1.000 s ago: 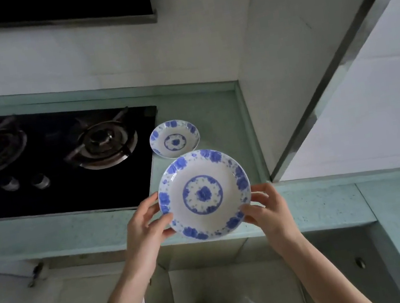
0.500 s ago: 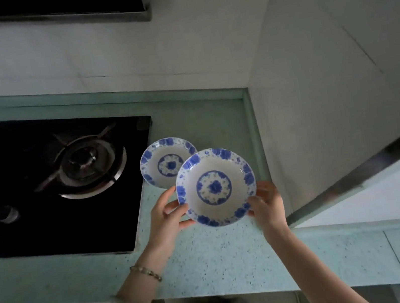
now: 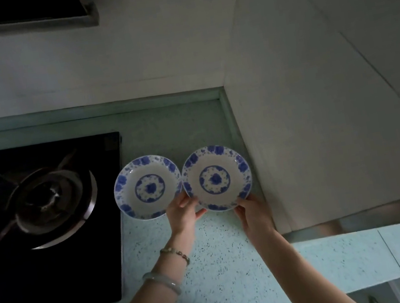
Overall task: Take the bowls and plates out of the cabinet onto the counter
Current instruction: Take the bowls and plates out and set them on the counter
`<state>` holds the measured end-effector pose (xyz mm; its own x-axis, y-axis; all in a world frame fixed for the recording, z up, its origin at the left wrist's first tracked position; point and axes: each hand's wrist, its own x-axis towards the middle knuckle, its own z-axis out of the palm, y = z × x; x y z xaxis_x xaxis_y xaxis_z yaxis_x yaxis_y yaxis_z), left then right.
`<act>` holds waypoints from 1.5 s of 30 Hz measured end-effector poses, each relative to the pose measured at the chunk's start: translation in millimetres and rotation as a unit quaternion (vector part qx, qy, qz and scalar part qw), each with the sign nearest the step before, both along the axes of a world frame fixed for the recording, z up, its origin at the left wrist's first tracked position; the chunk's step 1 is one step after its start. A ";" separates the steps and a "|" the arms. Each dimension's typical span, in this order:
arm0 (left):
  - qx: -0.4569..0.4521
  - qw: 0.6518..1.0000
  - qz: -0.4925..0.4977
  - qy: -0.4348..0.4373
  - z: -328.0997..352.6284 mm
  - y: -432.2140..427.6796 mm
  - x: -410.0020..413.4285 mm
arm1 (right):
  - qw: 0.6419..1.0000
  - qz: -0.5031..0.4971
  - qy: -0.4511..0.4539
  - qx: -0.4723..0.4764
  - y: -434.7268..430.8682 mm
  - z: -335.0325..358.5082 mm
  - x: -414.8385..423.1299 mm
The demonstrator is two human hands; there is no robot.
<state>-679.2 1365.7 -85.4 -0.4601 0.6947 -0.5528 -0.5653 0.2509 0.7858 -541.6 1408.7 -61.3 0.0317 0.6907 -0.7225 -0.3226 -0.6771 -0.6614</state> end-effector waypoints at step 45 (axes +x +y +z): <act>0.107 0.929 -0.273 0.225 85.3 -53.8 -70.5 | 0.891 0.313 -0.132 0.302 -33.1 91.1 19.0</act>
